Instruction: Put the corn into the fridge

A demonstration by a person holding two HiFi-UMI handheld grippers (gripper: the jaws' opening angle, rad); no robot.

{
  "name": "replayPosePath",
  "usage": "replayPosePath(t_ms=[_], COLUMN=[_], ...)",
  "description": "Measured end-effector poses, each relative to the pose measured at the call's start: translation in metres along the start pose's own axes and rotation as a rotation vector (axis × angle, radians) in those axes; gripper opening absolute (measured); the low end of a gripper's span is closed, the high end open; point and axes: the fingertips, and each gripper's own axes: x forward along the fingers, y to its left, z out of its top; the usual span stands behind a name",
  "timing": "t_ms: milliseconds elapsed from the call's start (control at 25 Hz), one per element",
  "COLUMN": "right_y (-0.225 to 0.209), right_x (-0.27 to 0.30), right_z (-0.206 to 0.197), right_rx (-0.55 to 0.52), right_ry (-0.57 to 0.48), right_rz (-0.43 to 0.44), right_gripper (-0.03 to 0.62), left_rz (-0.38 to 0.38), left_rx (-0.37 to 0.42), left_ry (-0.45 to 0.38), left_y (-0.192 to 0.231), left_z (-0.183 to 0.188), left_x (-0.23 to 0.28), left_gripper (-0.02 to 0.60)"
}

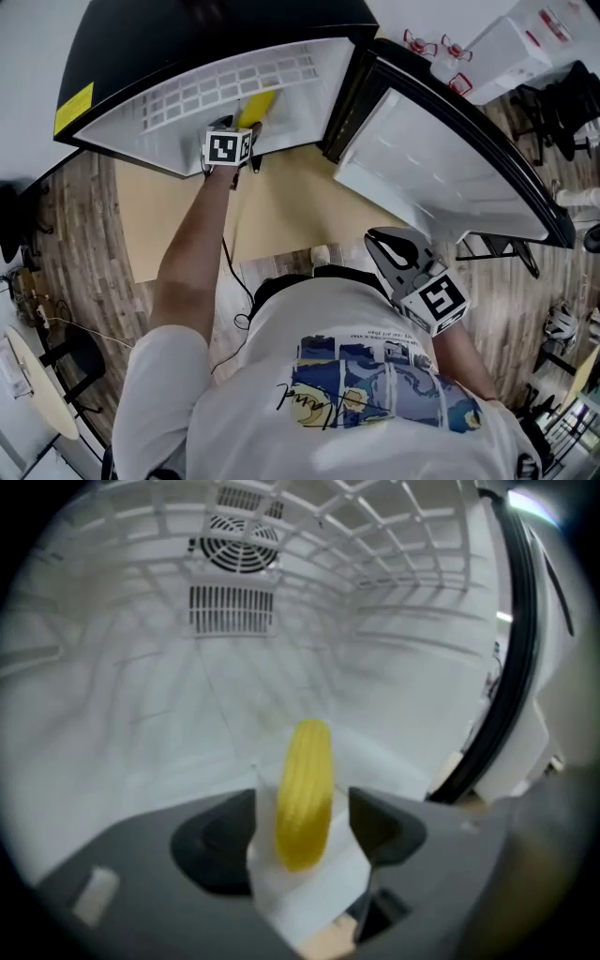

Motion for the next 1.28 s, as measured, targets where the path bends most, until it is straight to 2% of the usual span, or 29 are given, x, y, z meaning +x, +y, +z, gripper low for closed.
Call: replayPosePath(t_ms=[400, 680, 920, 1080, 1280], right_y=[0.033, 0.066, 0.100, 0.128, 0.163], right_x=[0.018, 0.030, 0.036, 0.041, 0.043], right_z=[0.006, 0.005, 0.005, 0.002, -0.005], right_rx=[-0.022, -0.025, -0.016, -0.026, -0.027], right_ry=[-0.018, -0.050, -0.085, -0.088, -0.087], right_rz=[0.000, -0.008, -0.020, -0.023, -0.035], right_gripper=[0.026, 0.025, 0.023, 0.021, 0.020], left_rz=[-0.068, -0.128, -0.186, -0.257, -0.361], left_rx=[-0.003, 0.014, 0.002, -0.018, -0.029], left_ry=[-0.071, -0.113, -0.153, -0.202, -0.243], left_y=[-0.008, -0.023, -0.037, -0.051, -0.074], left_z=[-0.008, -0.032, -0.067, -0.093, -0.127], left_x=[-0.048, -0.099, -0.159, -0.209, -0.272], left_gripper=[0.292, 0.186, 0.102, 0.037, 0.009])
